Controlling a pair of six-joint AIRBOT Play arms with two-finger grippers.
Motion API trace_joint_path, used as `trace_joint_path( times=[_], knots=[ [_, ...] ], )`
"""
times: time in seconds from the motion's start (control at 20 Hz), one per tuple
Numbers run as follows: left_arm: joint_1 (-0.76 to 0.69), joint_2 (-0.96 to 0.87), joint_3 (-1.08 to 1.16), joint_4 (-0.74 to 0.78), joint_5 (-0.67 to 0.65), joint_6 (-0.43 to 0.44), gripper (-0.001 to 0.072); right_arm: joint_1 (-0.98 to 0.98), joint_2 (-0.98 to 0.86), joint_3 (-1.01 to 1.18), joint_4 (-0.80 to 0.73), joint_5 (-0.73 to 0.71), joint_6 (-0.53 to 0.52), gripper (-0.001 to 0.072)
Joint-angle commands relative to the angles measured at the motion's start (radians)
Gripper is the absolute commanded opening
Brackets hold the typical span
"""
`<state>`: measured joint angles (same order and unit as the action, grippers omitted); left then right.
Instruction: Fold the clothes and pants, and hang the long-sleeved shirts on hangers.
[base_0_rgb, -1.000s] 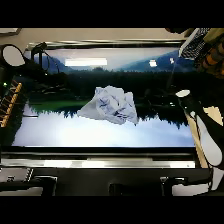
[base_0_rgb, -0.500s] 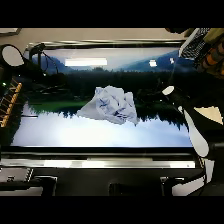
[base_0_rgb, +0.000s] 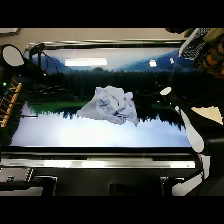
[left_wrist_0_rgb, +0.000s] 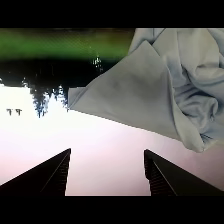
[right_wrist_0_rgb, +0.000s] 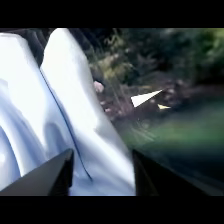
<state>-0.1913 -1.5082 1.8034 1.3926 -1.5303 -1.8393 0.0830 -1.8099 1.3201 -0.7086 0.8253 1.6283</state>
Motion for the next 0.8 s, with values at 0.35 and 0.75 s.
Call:
trace_joint_path(
  times=[0.35, 0.75],
  knots=[
    [0.1, 0.101, -0.282, 0.061, 0.073, 0.023, 0.0506, -0.005, 0.064, 0.0, -0.02, -0.024, -0.039, 0.0038],
    [0.233, 0.145, -0.949, -0.612, 0.632, 0.38, 0.0505, -0.011, 0.15, 0.0, -0.133, 0.021, -0.039, 0.0039]
  ],
)
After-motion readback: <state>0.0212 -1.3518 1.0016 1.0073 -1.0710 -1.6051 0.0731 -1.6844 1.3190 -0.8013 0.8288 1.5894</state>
